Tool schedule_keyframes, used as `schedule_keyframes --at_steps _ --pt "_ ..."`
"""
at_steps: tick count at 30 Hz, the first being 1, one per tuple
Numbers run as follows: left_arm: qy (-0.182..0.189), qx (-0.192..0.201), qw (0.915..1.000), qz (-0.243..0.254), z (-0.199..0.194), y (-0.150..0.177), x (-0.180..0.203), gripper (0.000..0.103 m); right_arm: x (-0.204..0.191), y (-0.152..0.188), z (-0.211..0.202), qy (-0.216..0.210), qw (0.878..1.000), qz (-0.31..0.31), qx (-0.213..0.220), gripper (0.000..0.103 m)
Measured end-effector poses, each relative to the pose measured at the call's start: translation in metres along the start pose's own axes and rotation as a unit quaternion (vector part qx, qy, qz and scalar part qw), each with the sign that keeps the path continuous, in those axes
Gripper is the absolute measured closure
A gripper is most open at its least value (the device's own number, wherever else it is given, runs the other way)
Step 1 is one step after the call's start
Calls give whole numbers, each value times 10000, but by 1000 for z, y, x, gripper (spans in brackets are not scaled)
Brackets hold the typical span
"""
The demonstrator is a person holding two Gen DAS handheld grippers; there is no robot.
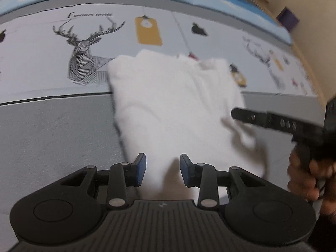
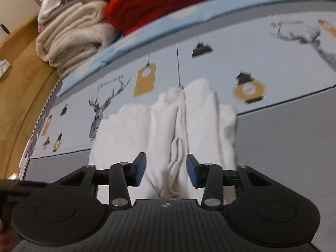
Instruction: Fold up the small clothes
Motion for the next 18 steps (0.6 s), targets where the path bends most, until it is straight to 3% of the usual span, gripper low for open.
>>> schedule_keyframes --at_steps 7,8,9,10,12,16,18 --pt "-137 -39 9999 12 -3 4 -20 64 3 8 39 175 9991 103 -371 56" --pt "-182 -41 9998 21 -3 4 -20 64 0 7 41 172 9993 18 -339 61" --pt "-226 -40 9997 12 -4 4 -20 64 -4 6 41 131 9995 -89 -276 82" --pt "-248 -35 9997 -14 -5 4 -20 64 -10 4 40 23 9996 -217 -204 90" --pt "-232 13 9997 -82 -5 0 -18 64 -21 -2 29 -133 9987 -474 97 91" --pt "-10 124 9999 -57 -7 -5 -6 62 -34 -28 -30 -606 9894 -620 1165 92" --pt "65 135 9999 42 -5 -6 2 62 -28 -35 -55 -431 9837 -801 1548 92"
Point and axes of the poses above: each gripper's, at about its wrist camera, not at the fingertips, and z roughly the way its jaws point, x to its right, y to its underside, the point moved 9 cm from there along z, roughly the way its jaws point, and after that the axes turned 1 degree about -z, right-handed, at the moved point
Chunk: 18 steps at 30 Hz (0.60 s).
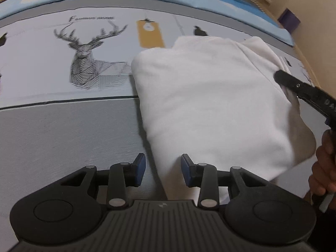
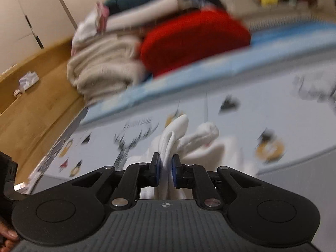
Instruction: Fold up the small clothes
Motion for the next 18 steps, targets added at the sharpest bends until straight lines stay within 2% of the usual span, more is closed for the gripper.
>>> schedule_keyframes --at_steps 2,3,6,7,10,11,12,13,15,16,18 --pt "75 -37 9999 94 4 1 9 62 17 -2 -11 416 9987 -293 26 92" --pt "100 -81 9998 146 7 3 13 61 31 4 -9 698 9967 -352 -197 92" --pt "31 -180 9995 252 16 9 21 60 76 38 11 1256 9833 -69 -1313 89" --pt "38 -182 9995 267 17 9 24 60 83 41 12 1327 9813 -1 -1392 88" --pt "204 -188 9992 302 22 11 31 59 81 30 -3 1231 9867 56 -1060 85" --pt "180 -267 9988 365 26 14 31 58 80 28 -7 1059 9888 184 -1031 74" --pt "89 -405 9980 471 32 20 31 58 78 30 -9 864 9899 353 -1068 58" --pt "-32 -569 9966 601 39 27 29 58 80 35 -9 673 9889 511 -1220 53" --pt "-264 -901 9912 928 54 43 28 58 78 54 -2 495 9818 503 -1766 54" --pt "-309 -1018 9886 1070 59 50 28 58 80 69 3 614 9738 304 -2167 55" --pt "-288 -1116 9858 1223 61 55 30 58 85 90 8 975 9593 -69 -2650 44"
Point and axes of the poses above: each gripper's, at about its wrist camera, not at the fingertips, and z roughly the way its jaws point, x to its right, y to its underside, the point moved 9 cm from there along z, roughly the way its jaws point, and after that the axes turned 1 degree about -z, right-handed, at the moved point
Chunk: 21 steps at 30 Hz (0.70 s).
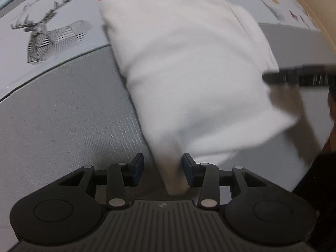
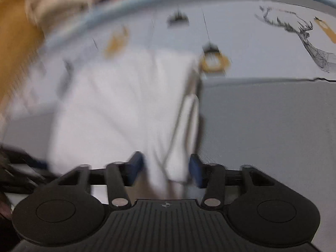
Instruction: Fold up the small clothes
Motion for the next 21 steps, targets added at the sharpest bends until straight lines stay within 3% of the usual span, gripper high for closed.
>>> schedule_keyframes --at_steps 2,4,7,11,17,21 --pt "273 200 9993 -169 -11 -6 -2 58 4 2 -2 -122 9996 246 -24 45" --pt "677 545 9940 -662 -27 -17 -12 57 7 -4 -9 -140 9991 400 103 46" --pt "962 1177 9779 -1435 -42 -31 -37 48 5 -23 -21 -247 9966 538 572 47" --pt "1185 1474 9545 -2305 -37 -44 -61 48 12 -40 -24 -414 9894 1012 960 47" --pt "1349 1441 9330 -3009 -17 -62 -77 48 16 -59 5 -210 9845 1487 912 47" --pt "1435 1285 9279 -3193 1 -71 -79 47 17 -64 18 -50 9821 1639 931 47"
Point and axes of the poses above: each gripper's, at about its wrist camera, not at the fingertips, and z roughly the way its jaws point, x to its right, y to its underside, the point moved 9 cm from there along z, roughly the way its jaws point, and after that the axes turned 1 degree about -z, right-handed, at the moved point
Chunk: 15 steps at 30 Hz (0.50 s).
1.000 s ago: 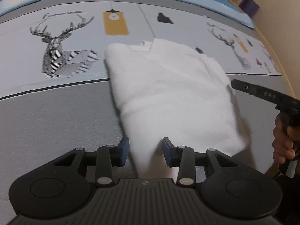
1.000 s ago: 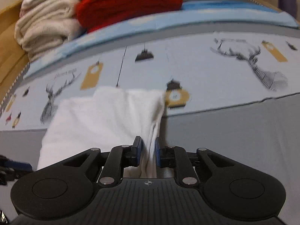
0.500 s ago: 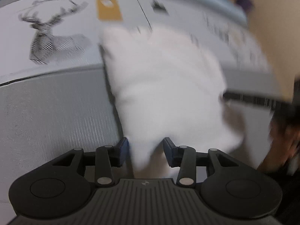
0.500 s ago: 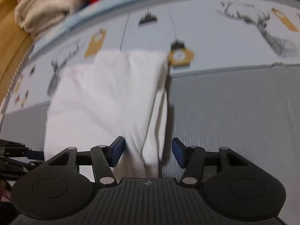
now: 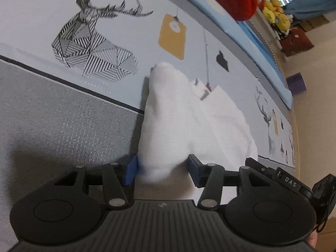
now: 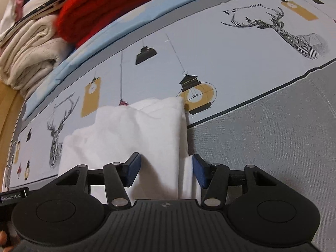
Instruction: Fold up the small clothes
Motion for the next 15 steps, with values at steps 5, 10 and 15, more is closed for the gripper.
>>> schedule_keyframes --at_steps 5,10,15 --pt "-63 148 9998 81 11 -12 -1 58 3 -6 11 80 9999 65 96 68" --pt "-197 858 9907 1034 -14 -29 28 68 -8 -17 6 11 9987 -69 505 99" --pt "-632 1524 9798 1132 -42 -43 25 46 -24 -36 -13 32 9905 -442 1300 94"
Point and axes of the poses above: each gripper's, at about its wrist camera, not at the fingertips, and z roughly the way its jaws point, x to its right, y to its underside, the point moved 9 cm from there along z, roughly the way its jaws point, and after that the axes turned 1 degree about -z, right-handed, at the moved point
